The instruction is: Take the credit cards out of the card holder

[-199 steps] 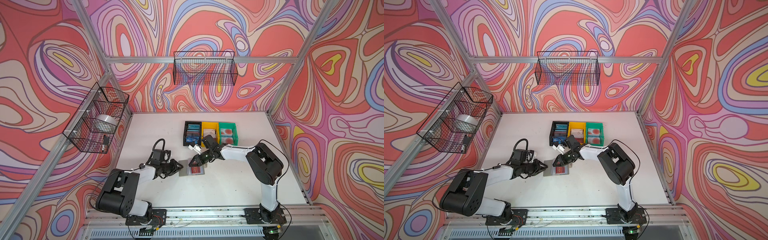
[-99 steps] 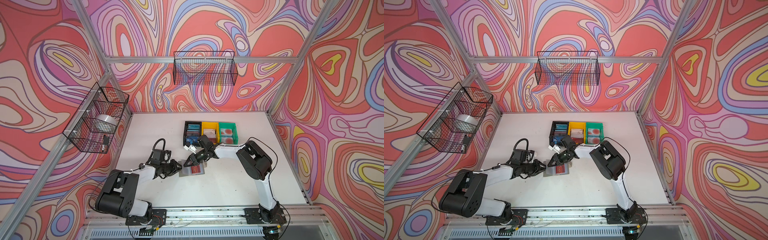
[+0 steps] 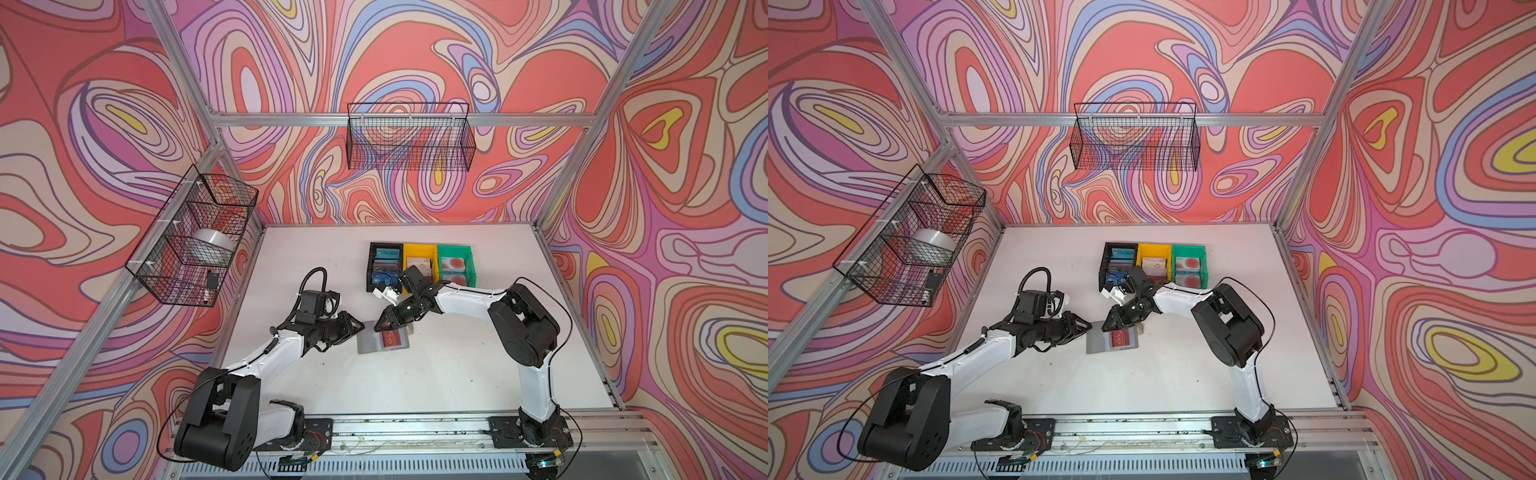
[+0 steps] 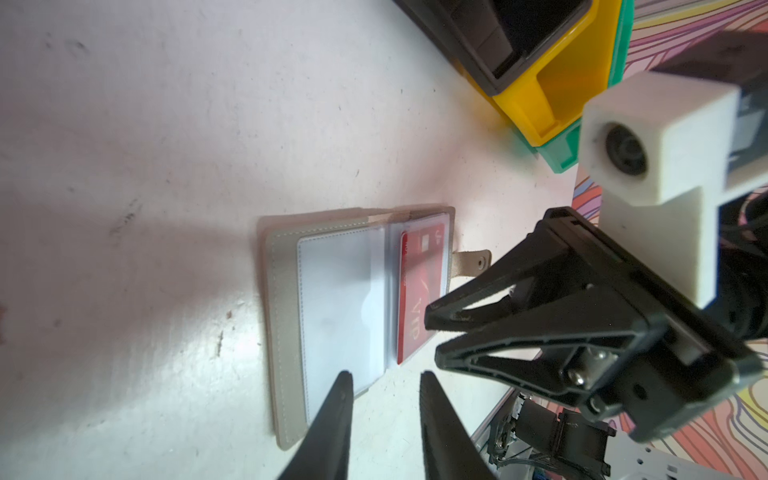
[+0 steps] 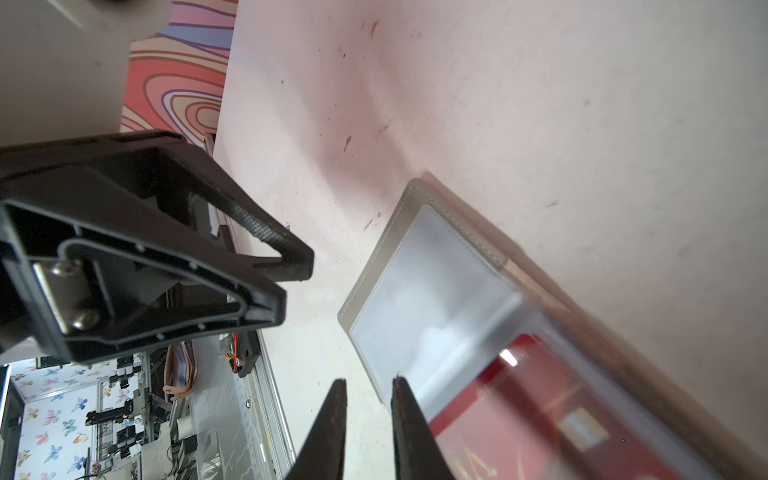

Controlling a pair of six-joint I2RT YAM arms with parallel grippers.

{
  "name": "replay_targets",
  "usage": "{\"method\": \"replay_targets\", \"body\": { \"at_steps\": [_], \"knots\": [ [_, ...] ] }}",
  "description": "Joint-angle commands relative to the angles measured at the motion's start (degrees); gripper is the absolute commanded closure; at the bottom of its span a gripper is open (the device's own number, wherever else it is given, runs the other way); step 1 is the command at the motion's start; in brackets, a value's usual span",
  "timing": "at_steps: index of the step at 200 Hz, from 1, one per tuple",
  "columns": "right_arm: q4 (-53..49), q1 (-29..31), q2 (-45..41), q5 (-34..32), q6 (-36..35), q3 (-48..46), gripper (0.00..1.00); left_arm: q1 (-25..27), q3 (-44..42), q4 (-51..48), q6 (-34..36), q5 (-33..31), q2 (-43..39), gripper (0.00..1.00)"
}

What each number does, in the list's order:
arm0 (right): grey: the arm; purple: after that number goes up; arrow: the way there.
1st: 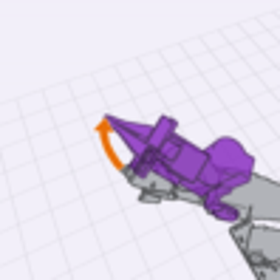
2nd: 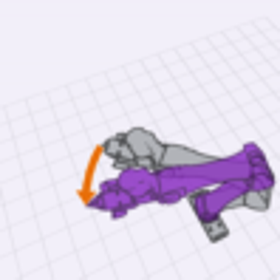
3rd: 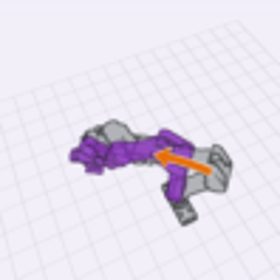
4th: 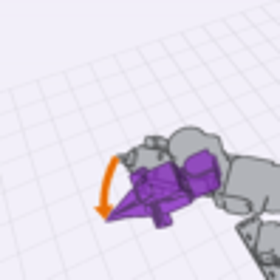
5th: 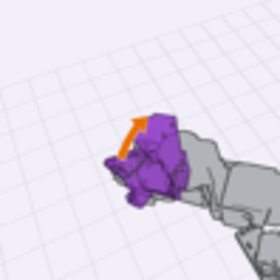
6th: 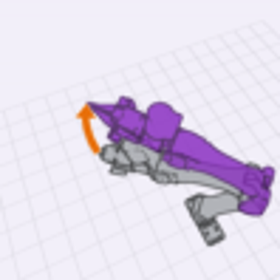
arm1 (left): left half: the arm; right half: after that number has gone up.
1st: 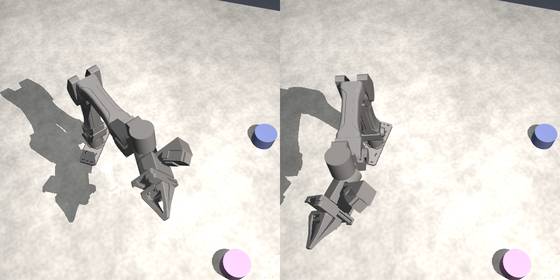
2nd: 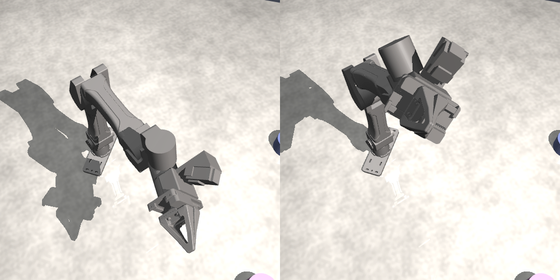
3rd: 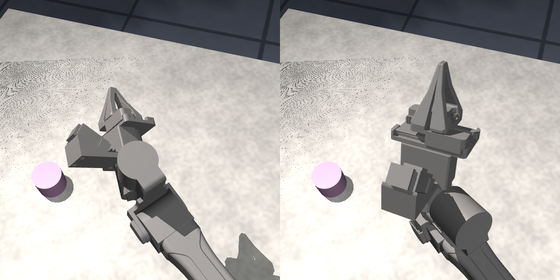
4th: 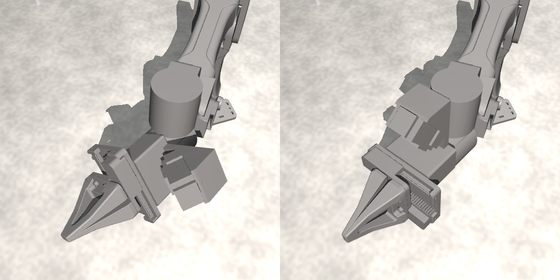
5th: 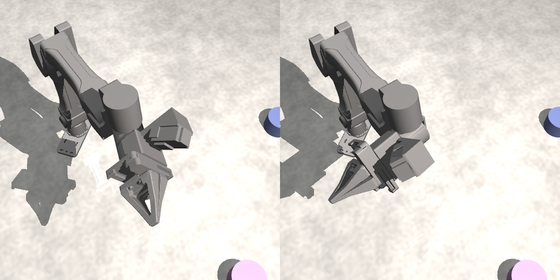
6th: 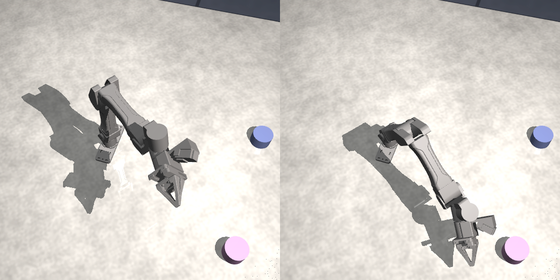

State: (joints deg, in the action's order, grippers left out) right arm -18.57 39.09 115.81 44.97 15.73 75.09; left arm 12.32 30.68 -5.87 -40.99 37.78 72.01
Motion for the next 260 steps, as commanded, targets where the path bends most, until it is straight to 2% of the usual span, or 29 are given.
{"method": "replay_targets", "body": {
  "at_steps": [1,43,62,154,217,260],
  "knots": [
    [-3.92,-2.31,-2.13,-4.45,-0.87,-1.55,0.78,-0.28,-0.61,2.76,-3.0,2.88,-2.03,0.68],
    [-6.72,-6.17,-3.39,-7.08,-1.16,-3.91,0.79,-0.07,-4.79,9.21,-6.06,4.4,-0.51,0.7],
    [-8.8,-6.21,-3.48,-8.54,-2.49,-3.91,0.79,0.79,-5.13,11.16,-6.83,4.23,1.24,0.7],
    [-7.98,-6.22,-2.55,-7.53,-2.1,-5.12,0.79,6.11,-5.23,24.57,-11.87,3.93,12.54,0.72],
    [-7.18,-6.21,-1.73,-6.39,-1.41,-4.69,0.87,7.06,-4.97,26.66,-12.14,3.2,15.66,0.72],
    [-7.44,-6.22,-3.49,-6.34,-1.3,-4.61,0.88,7.02,-4.94,28.13,-12.44,3.7,17.0,0.73]
  ]
}}
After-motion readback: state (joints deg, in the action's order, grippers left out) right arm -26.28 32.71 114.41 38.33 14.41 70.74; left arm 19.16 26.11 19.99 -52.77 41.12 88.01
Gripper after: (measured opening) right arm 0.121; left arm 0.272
